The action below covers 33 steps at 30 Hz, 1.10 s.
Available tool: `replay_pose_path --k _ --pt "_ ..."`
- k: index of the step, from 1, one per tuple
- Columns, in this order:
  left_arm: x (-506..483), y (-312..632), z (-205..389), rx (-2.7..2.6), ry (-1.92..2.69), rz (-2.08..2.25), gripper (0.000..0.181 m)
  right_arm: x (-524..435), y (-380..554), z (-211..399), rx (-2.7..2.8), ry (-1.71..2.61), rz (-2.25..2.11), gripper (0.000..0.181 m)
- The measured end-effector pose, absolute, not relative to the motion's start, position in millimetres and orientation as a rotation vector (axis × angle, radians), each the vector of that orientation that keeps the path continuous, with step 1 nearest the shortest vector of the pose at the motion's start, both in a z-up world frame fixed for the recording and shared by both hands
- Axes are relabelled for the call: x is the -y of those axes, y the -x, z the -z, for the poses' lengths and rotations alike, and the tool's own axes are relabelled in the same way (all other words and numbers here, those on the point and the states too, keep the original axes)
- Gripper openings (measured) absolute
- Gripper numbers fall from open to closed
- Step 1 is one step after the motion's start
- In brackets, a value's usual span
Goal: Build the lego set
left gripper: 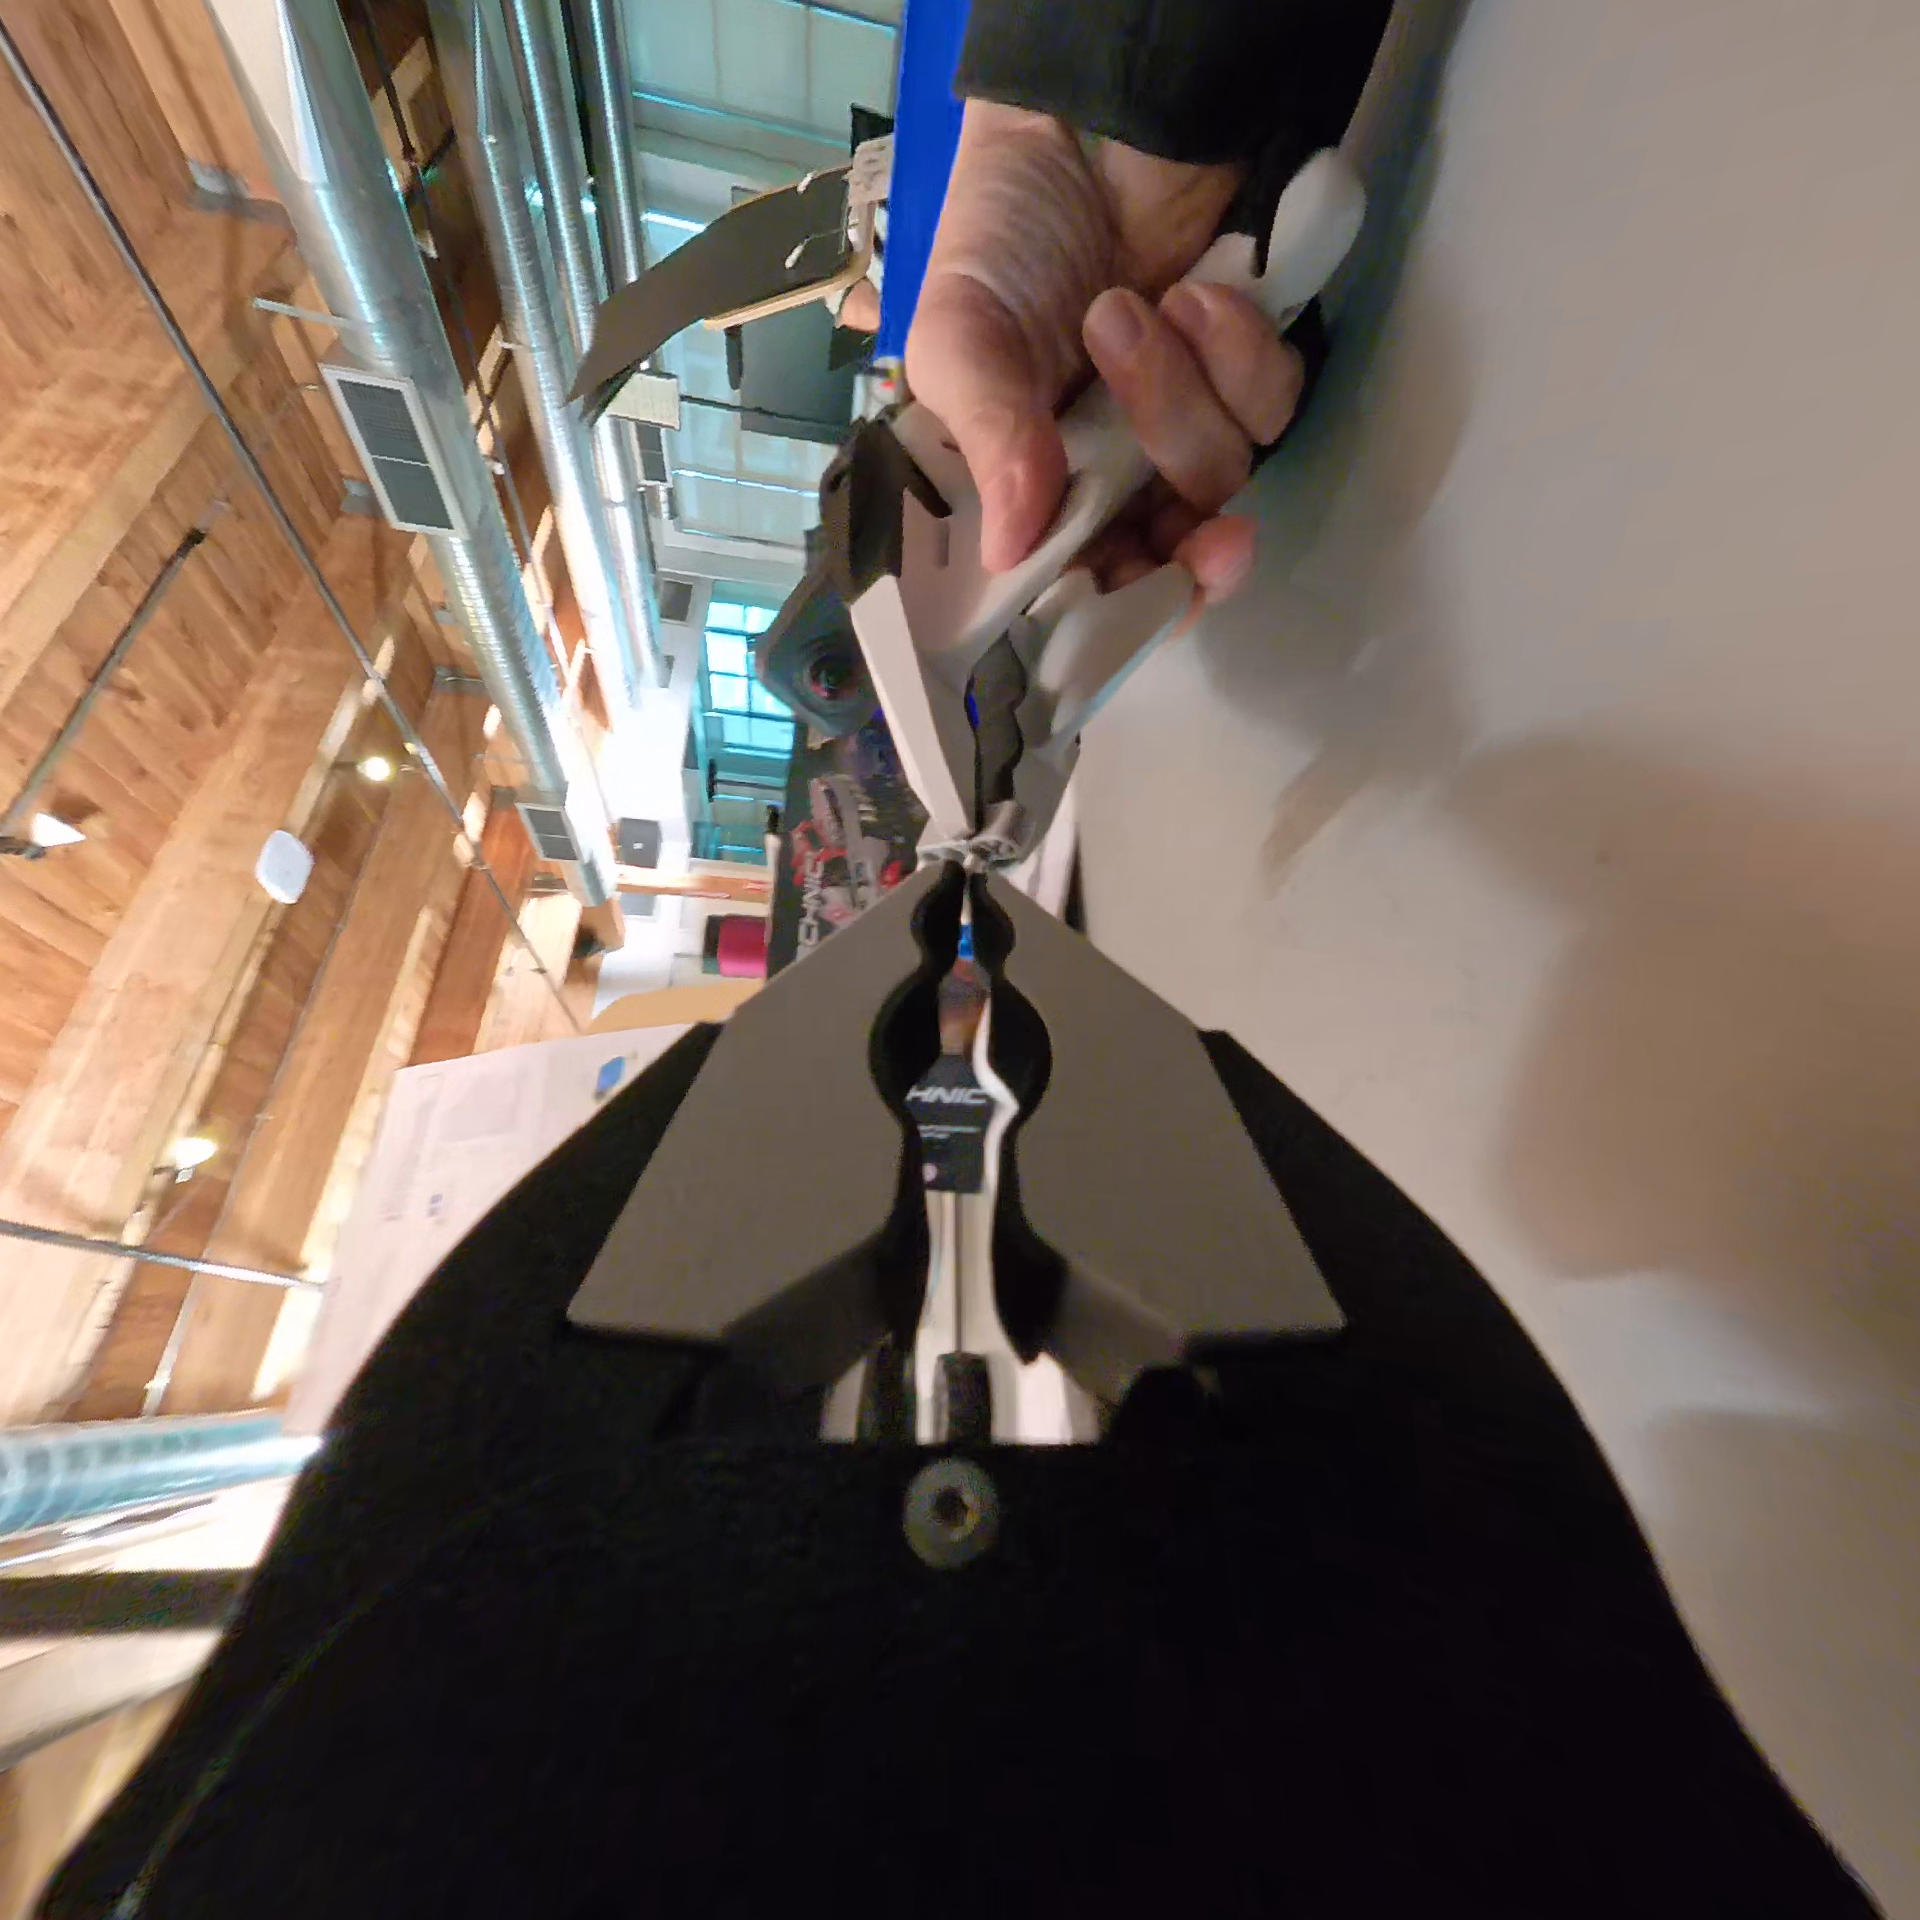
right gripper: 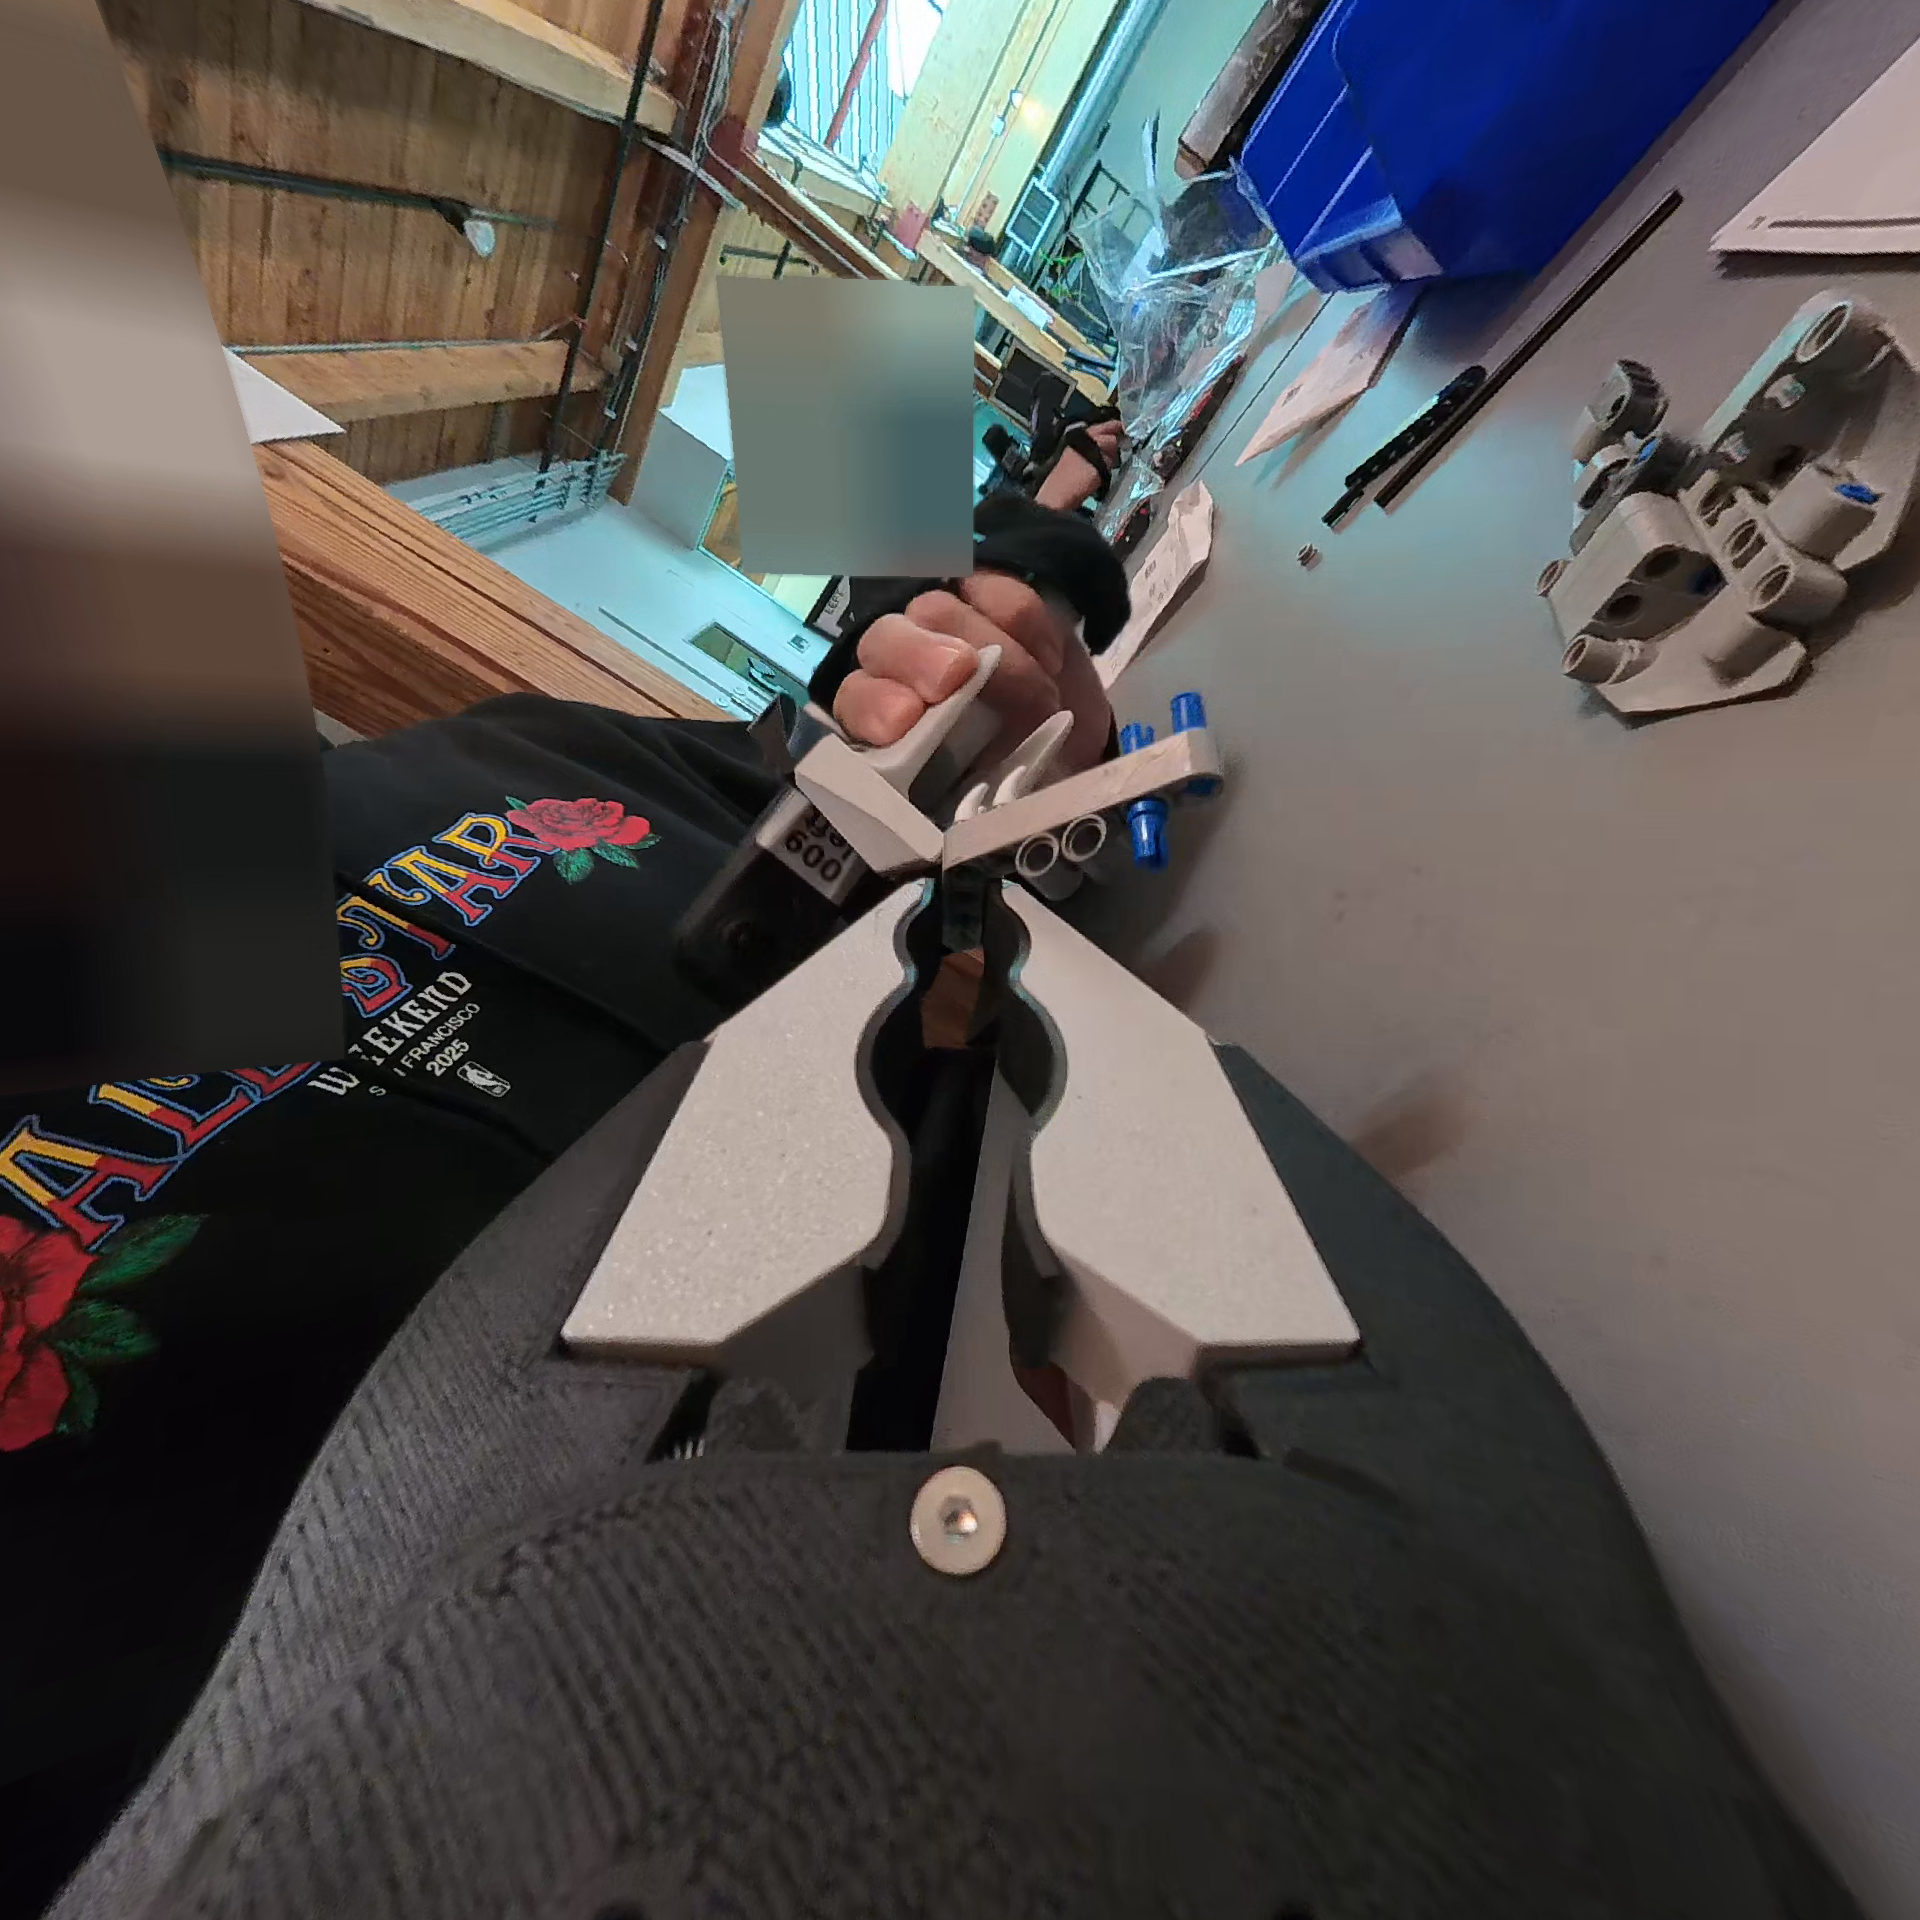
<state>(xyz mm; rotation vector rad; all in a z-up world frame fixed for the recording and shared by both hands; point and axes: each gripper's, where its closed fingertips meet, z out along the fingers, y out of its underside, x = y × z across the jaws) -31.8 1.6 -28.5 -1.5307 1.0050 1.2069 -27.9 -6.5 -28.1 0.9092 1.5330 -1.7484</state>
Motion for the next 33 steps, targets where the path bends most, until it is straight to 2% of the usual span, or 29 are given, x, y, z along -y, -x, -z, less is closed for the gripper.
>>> replay_pose_path --k 6,16,25,33 --pt "3 29 36 -1.000 1.577 -1.049 0.000 12 22 35 -1.597 -0.896 1.688 0.006" --pt "4 48 54 -1.047 1.696 -1.265 0.000 13 41 53 -1.654 -1.089 1.662 0.006" --pt "8 54 85 -0.980 1.882 -0.975 0.000 15 49 83 -1.802 -1.266 1.520 0.006" --pt "13 56 86 -0.882 1.925 -0.792 0.000 17 45 89 -1.847 -1.257 1.477 0.006"
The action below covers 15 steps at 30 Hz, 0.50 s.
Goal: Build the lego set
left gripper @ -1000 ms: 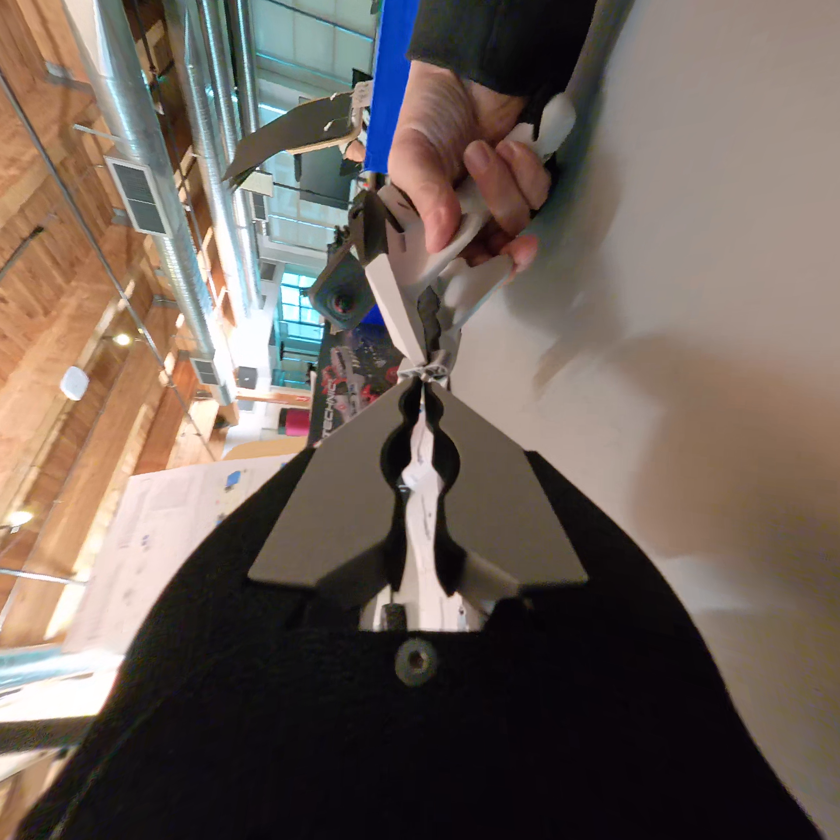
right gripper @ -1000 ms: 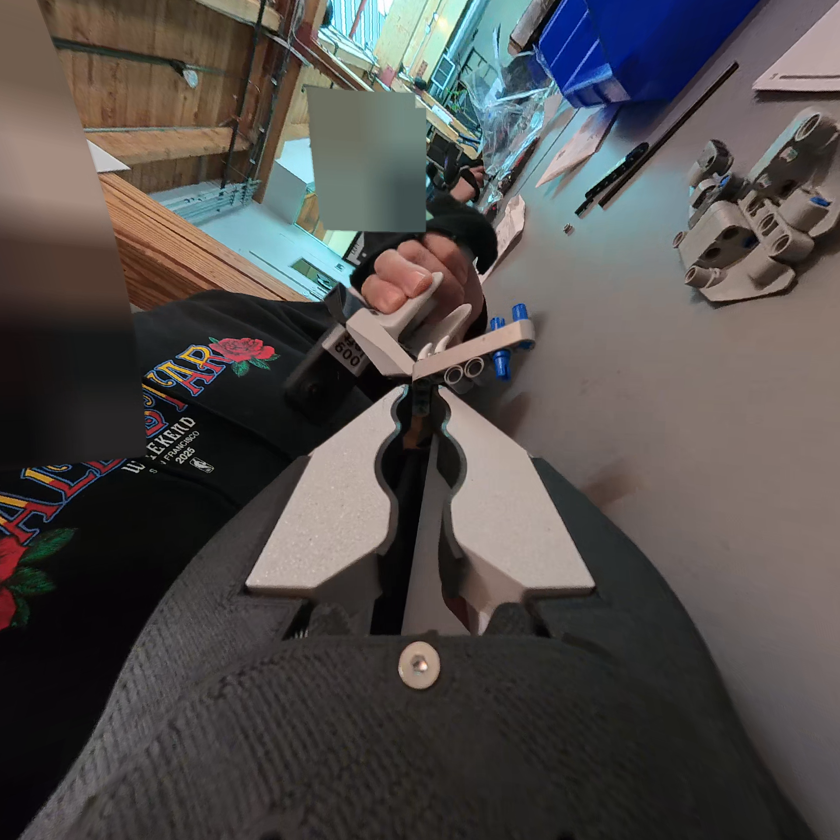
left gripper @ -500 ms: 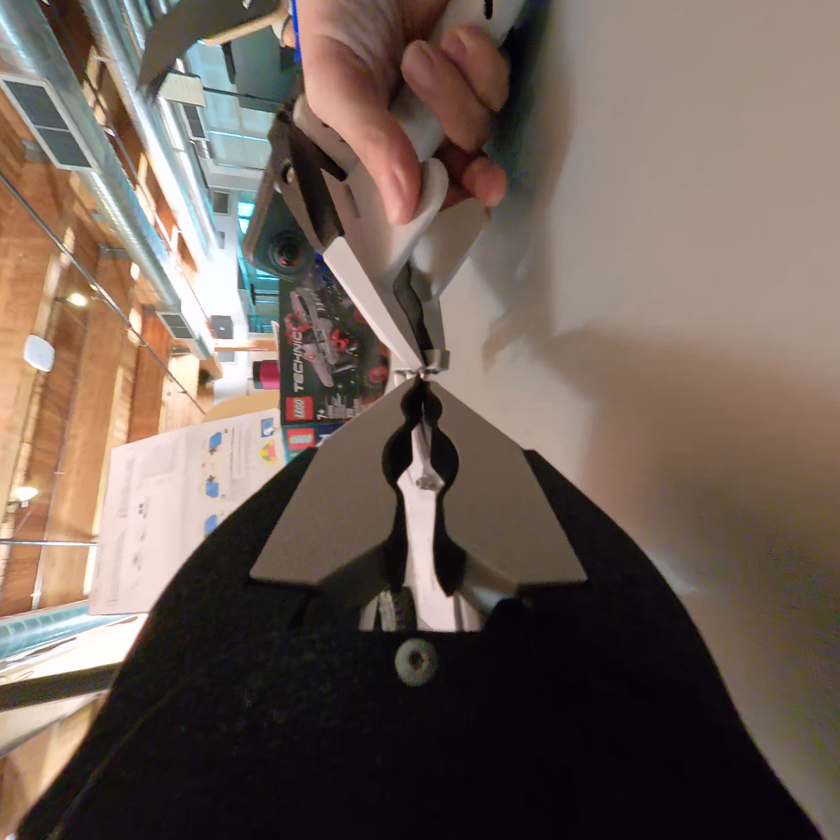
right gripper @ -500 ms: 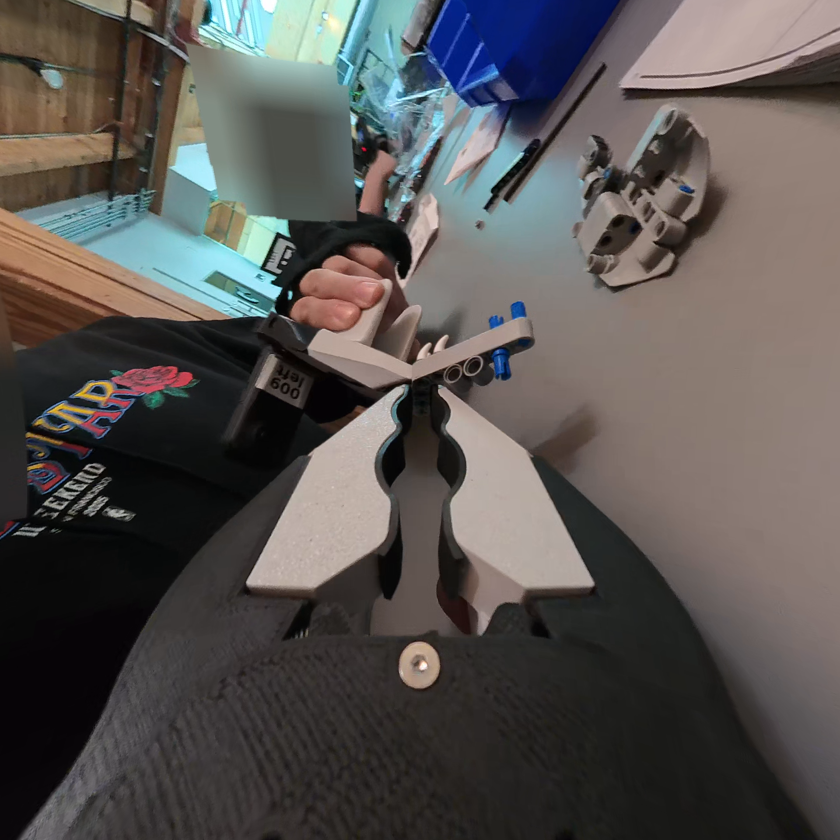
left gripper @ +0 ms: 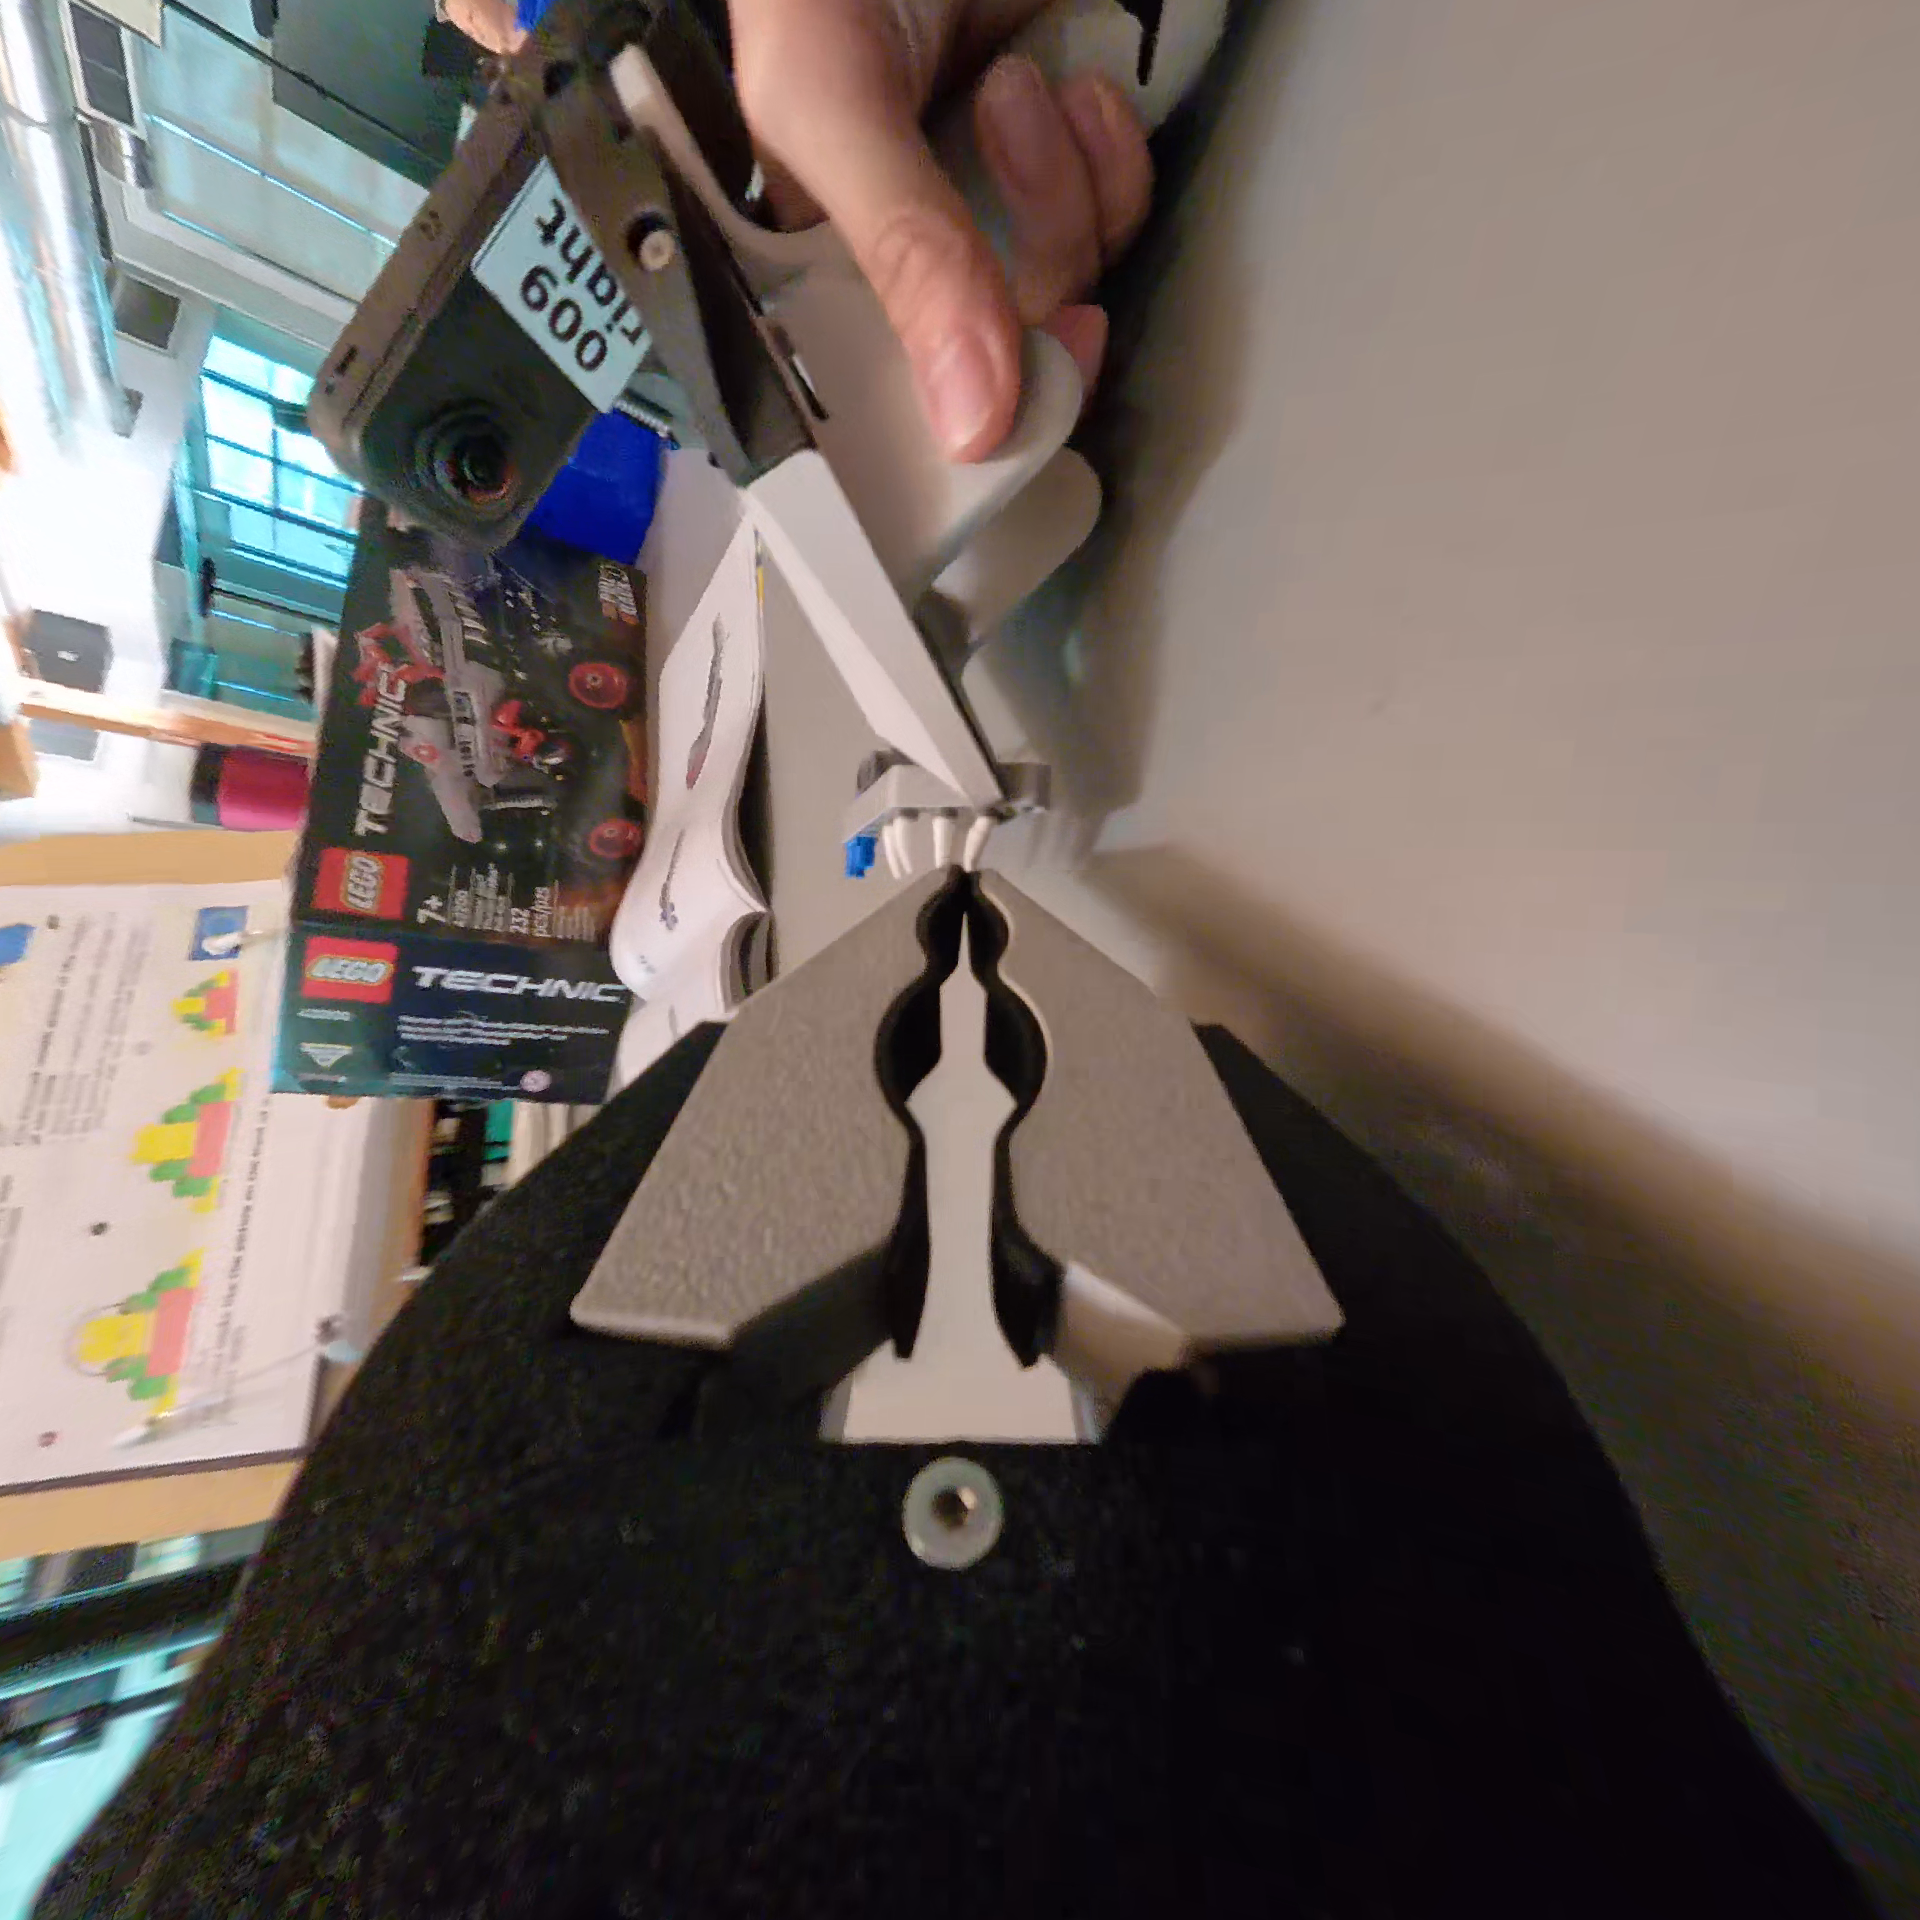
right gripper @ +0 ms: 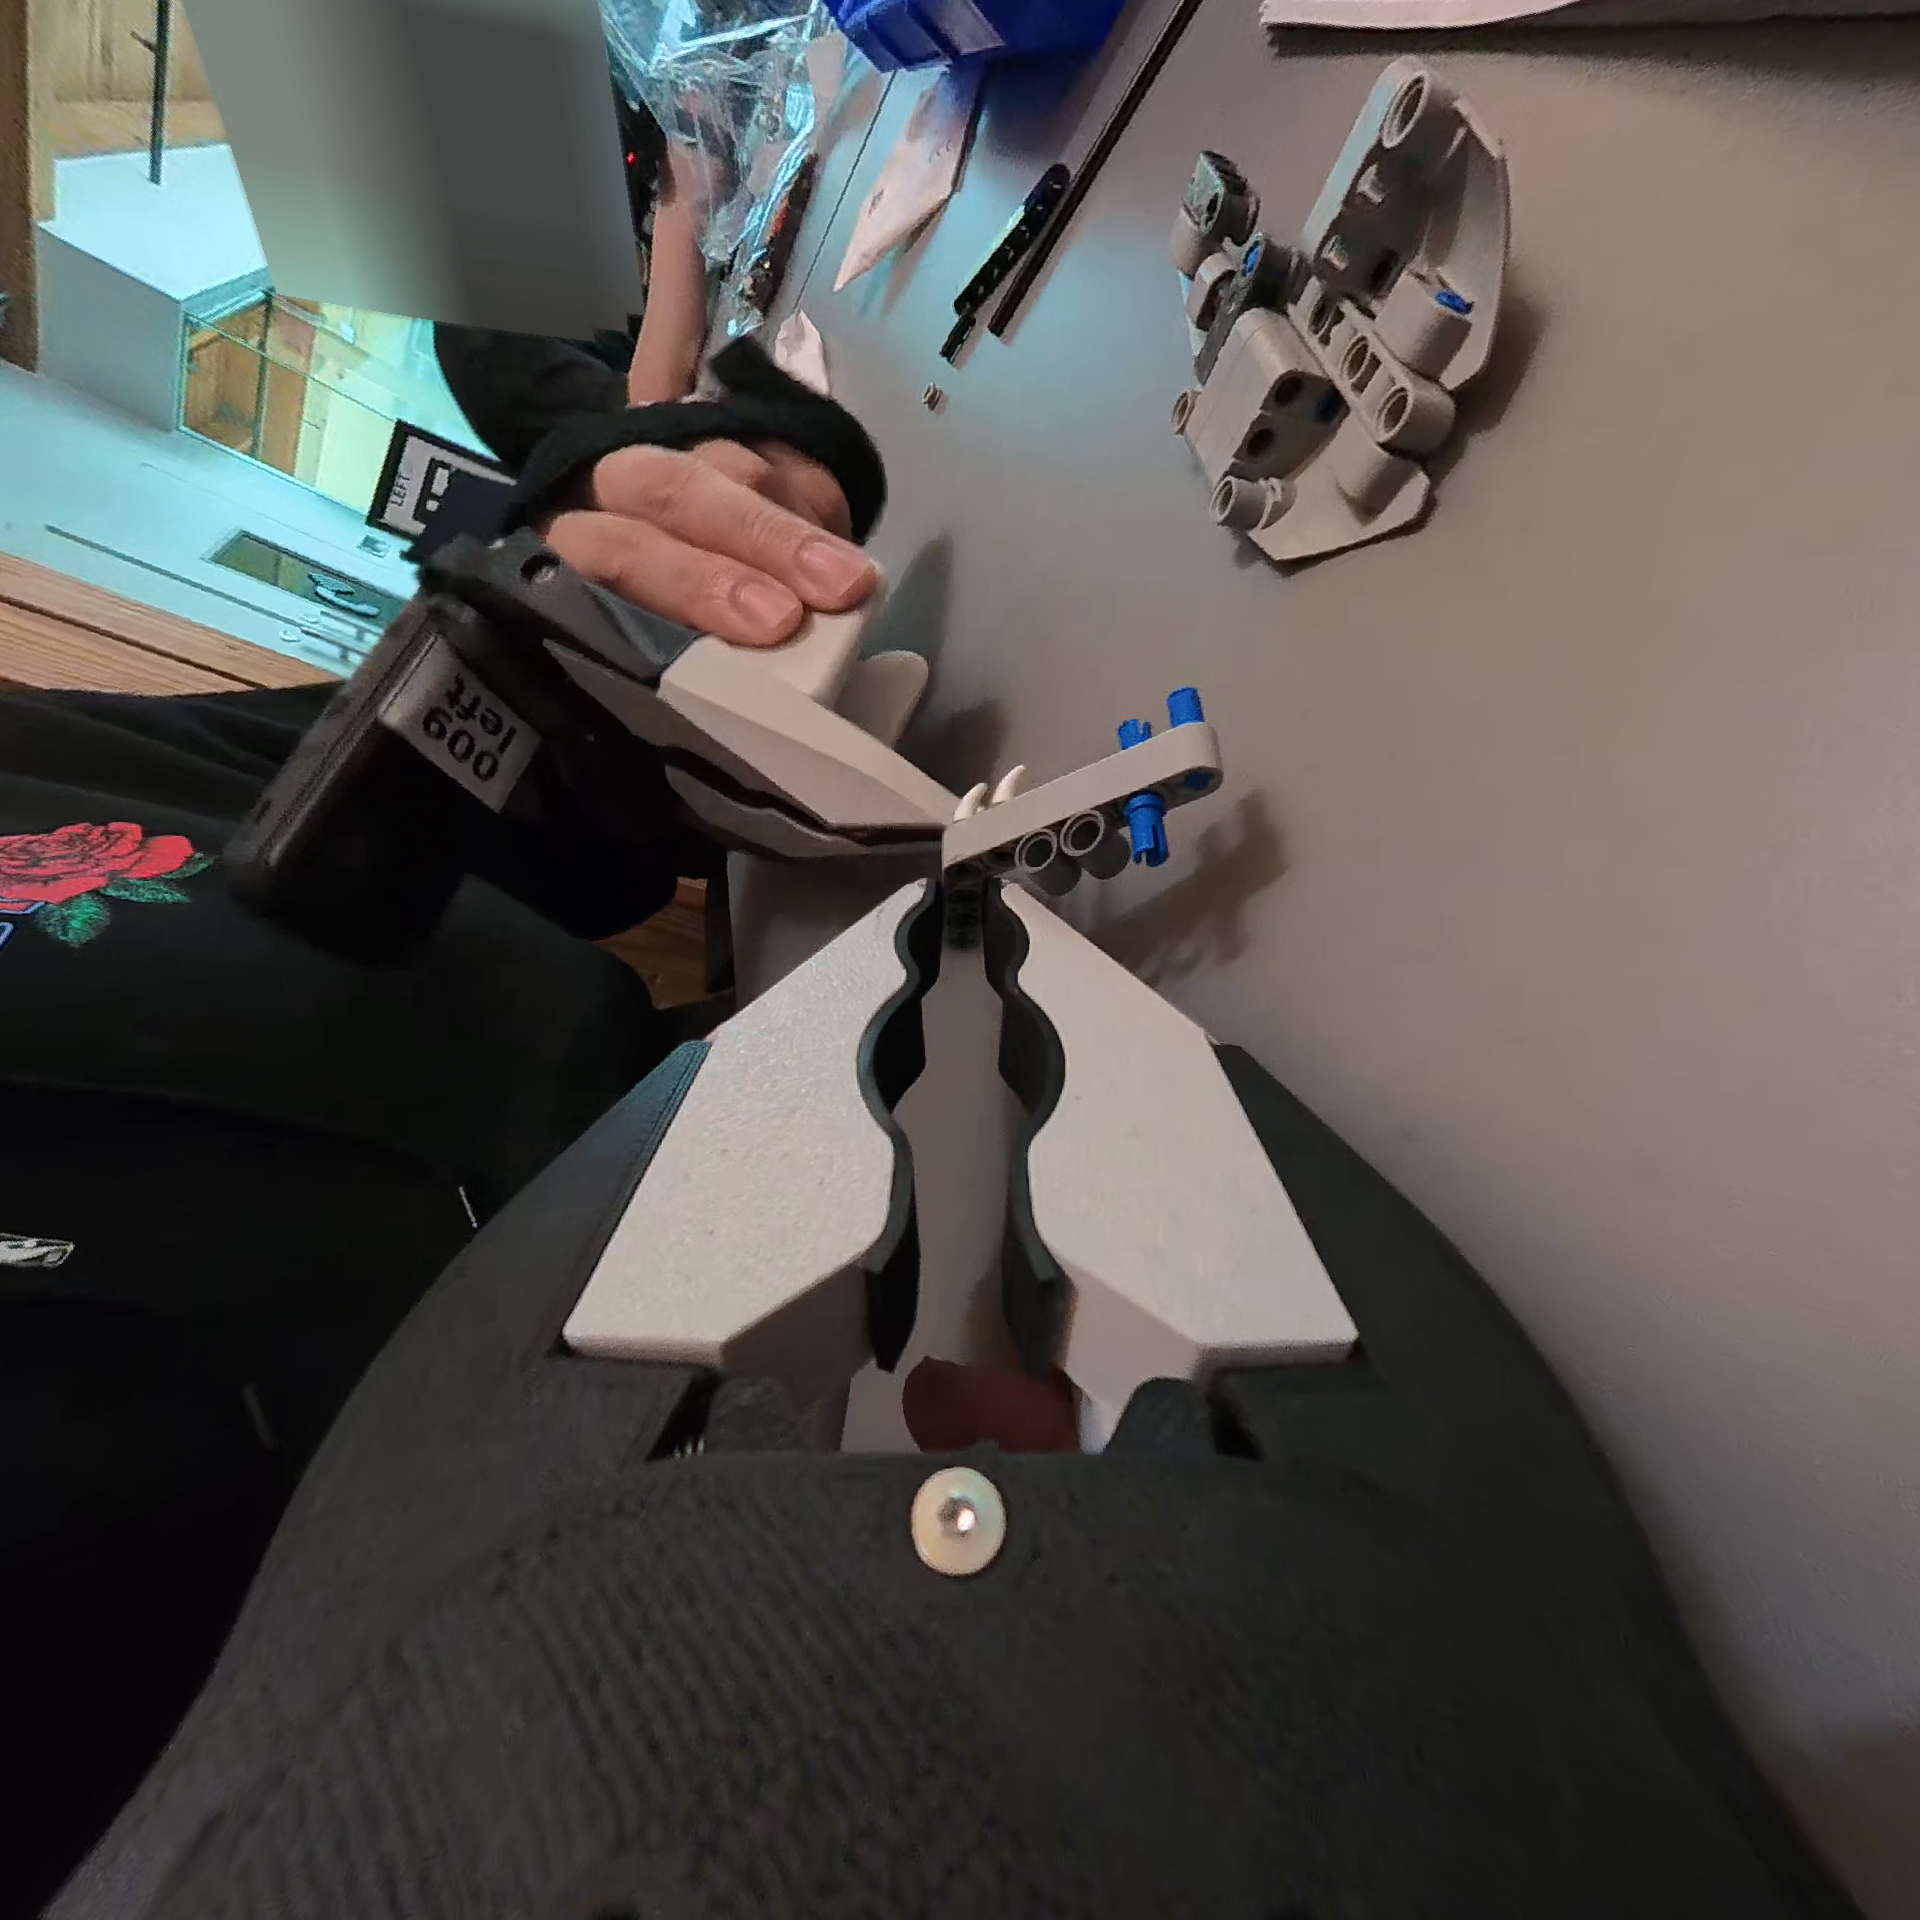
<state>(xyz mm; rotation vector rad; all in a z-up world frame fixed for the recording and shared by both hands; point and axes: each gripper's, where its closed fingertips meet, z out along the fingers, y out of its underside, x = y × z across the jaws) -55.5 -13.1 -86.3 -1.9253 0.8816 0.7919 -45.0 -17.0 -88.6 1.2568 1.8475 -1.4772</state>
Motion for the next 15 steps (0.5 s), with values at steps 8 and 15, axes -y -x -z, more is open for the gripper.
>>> replay_pose_path --k 8,15 --pt "21 44 70 -0.444 1.972 0.033 0.012 16 35 57 -1.734 -1.062 1.649 0.006" --pt "16 59 24 0.158 1.663 0.762 0.005 11 45 40 -1.796 -1.051 1.888 0.006"
